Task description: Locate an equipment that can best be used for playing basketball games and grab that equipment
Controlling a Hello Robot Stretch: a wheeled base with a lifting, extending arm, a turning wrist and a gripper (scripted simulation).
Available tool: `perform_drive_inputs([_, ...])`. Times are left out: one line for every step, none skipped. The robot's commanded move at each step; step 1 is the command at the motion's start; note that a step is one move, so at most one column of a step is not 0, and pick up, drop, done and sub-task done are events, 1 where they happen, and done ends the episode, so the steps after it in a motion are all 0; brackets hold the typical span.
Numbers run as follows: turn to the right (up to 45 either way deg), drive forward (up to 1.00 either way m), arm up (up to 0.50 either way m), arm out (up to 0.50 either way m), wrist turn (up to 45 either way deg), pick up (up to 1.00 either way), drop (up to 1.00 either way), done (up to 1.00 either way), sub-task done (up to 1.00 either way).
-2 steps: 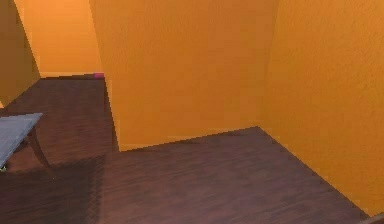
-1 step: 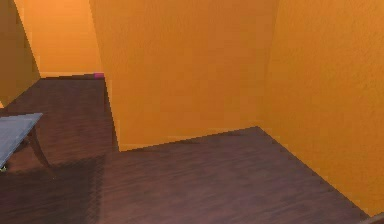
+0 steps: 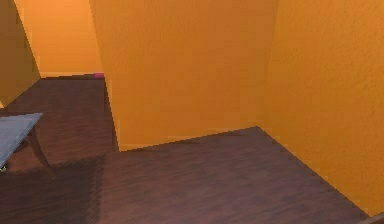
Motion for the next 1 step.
perform_drive_inputs([0.0, 0.0, 0.0, 0.0, 0.0, 1.0, 0.0, 0.0, 0.0])
